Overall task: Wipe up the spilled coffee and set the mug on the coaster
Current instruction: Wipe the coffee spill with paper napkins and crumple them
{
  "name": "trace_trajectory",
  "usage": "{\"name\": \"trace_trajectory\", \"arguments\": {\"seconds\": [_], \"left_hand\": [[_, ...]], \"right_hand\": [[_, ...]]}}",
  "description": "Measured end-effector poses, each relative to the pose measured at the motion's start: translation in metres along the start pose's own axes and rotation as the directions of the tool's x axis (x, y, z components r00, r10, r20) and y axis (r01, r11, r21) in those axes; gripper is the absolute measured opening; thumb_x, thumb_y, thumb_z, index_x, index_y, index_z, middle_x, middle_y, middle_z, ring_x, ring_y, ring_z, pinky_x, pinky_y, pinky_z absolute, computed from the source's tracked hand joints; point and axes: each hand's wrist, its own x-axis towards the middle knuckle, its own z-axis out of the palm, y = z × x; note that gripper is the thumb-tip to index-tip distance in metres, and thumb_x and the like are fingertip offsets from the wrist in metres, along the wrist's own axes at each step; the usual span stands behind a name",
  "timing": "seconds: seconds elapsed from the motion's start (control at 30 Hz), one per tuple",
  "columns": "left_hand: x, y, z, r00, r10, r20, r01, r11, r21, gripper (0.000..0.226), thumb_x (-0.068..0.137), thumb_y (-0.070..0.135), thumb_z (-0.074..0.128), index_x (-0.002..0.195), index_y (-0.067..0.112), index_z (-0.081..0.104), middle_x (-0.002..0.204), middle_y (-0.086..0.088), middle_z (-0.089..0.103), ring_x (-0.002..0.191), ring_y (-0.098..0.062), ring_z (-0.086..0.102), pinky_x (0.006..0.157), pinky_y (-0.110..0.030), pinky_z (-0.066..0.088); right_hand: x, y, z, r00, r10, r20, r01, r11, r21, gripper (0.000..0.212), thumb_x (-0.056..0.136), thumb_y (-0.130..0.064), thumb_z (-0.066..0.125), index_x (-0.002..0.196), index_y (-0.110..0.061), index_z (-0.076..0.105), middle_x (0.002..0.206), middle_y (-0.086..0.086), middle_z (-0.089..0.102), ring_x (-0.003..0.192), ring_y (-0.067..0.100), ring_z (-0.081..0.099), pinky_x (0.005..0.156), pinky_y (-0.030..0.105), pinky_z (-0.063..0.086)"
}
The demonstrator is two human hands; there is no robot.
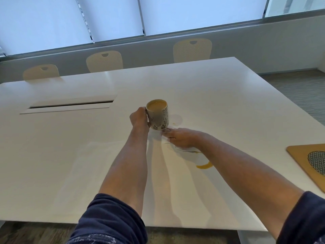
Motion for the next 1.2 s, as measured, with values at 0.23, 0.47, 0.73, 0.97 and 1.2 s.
{"name": "trace_trajectory", "arguments": {"seconds": [0.23,0.47,0.73,0.97,1.2], "left_hand": [[0.006,0.000,-0.001,1.000,-0.009,0.003,0.009,1.000,-0.015,0.020,0.077,-0.002,0.048,0.065,0.014,0.045,0.065,-0.003,0.038,0.061,-0.019,0.036,0.044,-0.017,0.032],[0.012,-0.003,-0.006,1.000,-0.007,-0.007,0.007,1.000,0.012,0.021,0.077,0.000,0.048,0.064,0.015,0.044,0.064,-0.003,0.037,0.059,-0.019,0.034,0.042,-0.017,0.030],[0.017,-0.008,-0.014,1.000,-0.014,-0.028,0.016,0.999,0.044,0.017,0.077,0.002,0.050,0.065,0.014,0.046,0.063,-0.004,0.040,0.058,-0.020,0.037,0.042,-0.019,0.030],[0.019,-0.010,-0.015,1.000,0.003,-0.019,-0.002,0.999,0.047,0.017,0.076,0.002,0.050,0.065,0.013,0.045,0.062,-0.004,0.038,0.056,-0.021,0.034,0.042,-0.019,0.028],[0.015,-0.014,-0.008,1.000,0.019,0.007,-0.020,1.000,0.023,0.022,0.080,-0.003,0.047,0.065,0.012,0.042,0.063,-0.003,0.035,0.054,-0.020,0.029,0.036,-0.013,0.029]], "right_hand": [[0.008,0.005,0.000,0.998,-0.010,-0.070,0.008,1.000,-0.030,0.054,0.109,-0.020,0.026,0.162,-0.023,0.022,0.170,-0.008,0.012,0.155,0.013,0.015,0.127,0.036,0.013],[0.017,0.016,0.000,0.986,0.130,-0.102,-0.132,0.991,-0.018,0.057,0.108,-0.017,0.025,0.163,-0.020,0.013,0.170,-0.003,0.005,0.156,0.010,0.002,0.128,0.035,0.004],[0.005,0.015,-0.005,0.976,0.162,-0.145,-0.160,0.987,0.019,0.069,0.097,0.000,0.035,0.161,-0.025,0.028,0.168,-0.011,0.018,0.154,0.013,0.022,0.124,0.033,0.014],[-0.019,0.024,-0.012,0.993,0.105,-0.054,-0.103,0.994,0.048,0.078,0.093,0.001,0.033,0.148,-0.054,0.037,0.154,-0.027,0.041,0.138,0.013,0.046,0.119,0.040,0.033],[-0.028,0.023,-0.022,0.995,0.101,0.013,-0.102,0.981,0.163,0.064,0.099,-0.001,0.045,0.128,-0.056,0.059,0.145,-0.026,0.053,0.133,0.012,0.052,0.117,0.039,0.038]]}}
